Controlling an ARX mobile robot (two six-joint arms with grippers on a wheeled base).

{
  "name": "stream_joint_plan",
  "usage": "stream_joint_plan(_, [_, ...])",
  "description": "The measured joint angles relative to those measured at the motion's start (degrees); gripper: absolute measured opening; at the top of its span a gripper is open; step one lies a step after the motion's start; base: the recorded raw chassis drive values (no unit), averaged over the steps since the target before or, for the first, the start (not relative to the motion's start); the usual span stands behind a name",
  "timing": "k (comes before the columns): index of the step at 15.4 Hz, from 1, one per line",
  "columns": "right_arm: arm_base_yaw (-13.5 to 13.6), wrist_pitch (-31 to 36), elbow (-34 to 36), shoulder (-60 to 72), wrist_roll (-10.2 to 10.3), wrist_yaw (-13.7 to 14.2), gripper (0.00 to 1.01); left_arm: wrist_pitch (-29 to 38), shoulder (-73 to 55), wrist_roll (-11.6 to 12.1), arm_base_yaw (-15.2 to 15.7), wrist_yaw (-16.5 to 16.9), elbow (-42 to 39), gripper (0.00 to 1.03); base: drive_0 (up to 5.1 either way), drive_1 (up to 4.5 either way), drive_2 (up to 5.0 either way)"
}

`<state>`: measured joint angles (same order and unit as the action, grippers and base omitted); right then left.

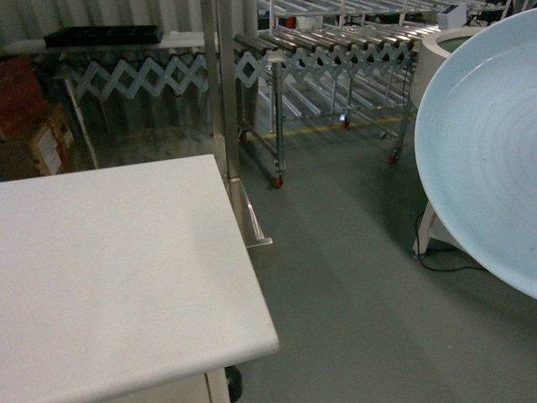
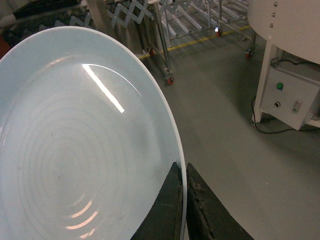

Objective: Place blue tray on left shelf second layer neatly

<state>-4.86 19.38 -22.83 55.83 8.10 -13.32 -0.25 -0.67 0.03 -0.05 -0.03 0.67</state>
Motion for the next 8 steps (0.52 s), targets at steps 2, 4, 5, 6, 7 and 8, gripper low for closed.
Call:
stream_joint_plan(2, [0.07, 0.07, 0.00, 0.00, 0.00, -0.04, 0.02, -0.04, 0.00, -0.02, 0.09, -0.15, 0.00, 0.98, 3.2, -3.81, -3.8])
stream_joint_plan(4, [0.04, 0.07, 0.00, -0.02, 0.00, 0.00, 0.02, -0.02, 0.00, 0.00, 0.09, -0.09, 0.00, 0.98, 3.2, -3.81, -3.8])
stream_joint_plan(5, [0.02, -0.02, 0.00, 0.00, 0.00, 0.00, 0.02, 0.00, 0.00, -0.02, 0.09, 0.00, 0.00, 0.98, 3.2, -3.81, -3.8])
stream_joint_plan(6, [0.02, 0.00, 0.00, 0.00, 0.00, 0.00, 0.02, 0.02, 0.00, -0.02, 0.09, 0.02, 0.00, 0.98, 3.2, -3.81, -3.8])
stream_joint_plan(7, [0.02, -0.02, 0.00, 0.00, 0.00, 0.00, 0.02, 0.00, 0.00, -0.02, 0.07, 0.02, 0.00, 0.98, 3.2, -3.81, -3.8])
stream_joint_plan(8, [0.02, 0.02, 0.00, 0.00, 0.00, 0.00, 0.02, 0.04, 0.00, -0.02, 0.04, -0.02, 0.00, 0.98, 3.2, -3.85, -3.9])
